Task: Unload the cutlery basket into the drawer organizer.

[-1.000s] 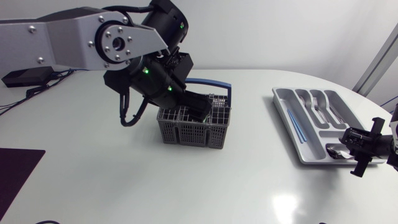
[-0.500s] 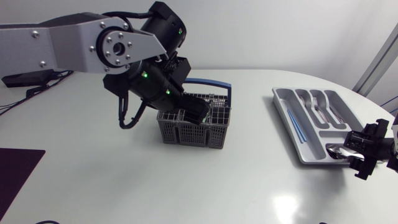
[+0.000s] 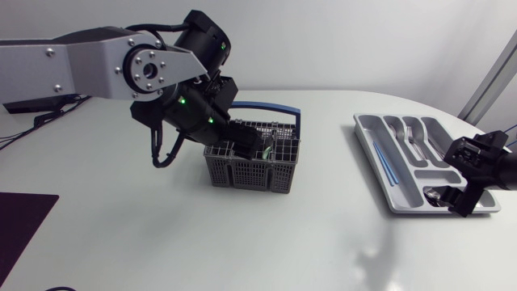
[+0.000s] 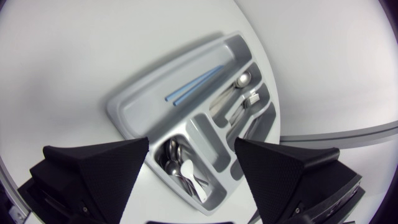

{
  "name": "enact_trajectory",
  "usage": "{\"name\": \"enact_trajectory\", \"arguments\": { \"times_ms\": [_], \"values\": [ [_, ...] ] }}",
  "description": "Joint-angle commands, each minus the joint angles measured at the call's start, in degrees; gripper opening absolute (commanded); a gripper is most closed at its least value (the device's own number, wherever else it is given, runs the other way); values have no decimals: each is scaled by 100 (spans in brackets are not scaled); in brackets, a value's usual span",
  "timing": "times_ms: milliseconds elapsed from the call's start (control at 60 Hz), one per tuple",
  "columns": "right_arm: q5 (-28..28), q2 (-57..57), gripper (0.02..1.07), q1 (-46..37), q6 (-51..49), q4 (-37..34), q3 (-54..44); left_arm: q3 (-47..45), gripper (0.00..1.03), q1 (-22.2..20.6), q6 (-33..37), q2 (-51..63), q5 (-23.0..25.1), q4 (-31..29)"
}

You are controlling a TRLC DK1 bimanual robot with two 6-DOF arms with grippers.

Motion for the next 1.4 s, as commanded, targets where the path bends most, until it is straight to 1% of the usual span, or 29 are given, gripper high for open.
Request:
{"name": "enact_trajectory", "arguments": {
  "times_ms": [0,150,250,267,283,467,567,667,950,1083,1350,1383],
  "values": [
    [-23,-206,102,427,683,-357,188,-180,99,79,6,-58,-5,47],
    [-164,-338,102,1174,1650,-832,504,-215,99,123,32,-58,-5,108],
    [-146,-347,102,1710,2230,-920,610,-276,99,132,50,-75,-5,161],
    [-129,-338,102,2026,2591,-946,689,-338,99,141,85,-84,-5,205],
    [-129,-329,102,2105,2678,-981,724,-338,99,149,85,-84,-5,214],
    [-146,-109,102,2685,3812,-1166,1225,-435,99,211,147,-93,-5,328],
    [-181,-4,102,3055,4243,-1166,1401,-479,99,255,173,-93,-5,381],
    [-261,242,102,3380,4700,-1324,1673,-496,99,299,199,-93,-5,424],
    [-788,919,101,3863,5447,-1447,2236,-628,99,352,252,-58,-5,671],
    [-1060,1323,96,3986,5676,-1385,2447,-619,99,378,261,-14,-5,741],
    [-1394,1938,92,4180,6159,-1289,2912,-663,99,439,314,-14,-5,838],
    [-1482,2017,89,4197,6203,-1289,2956,-681,99,439,314,-14,-5,864]
  ]
}}
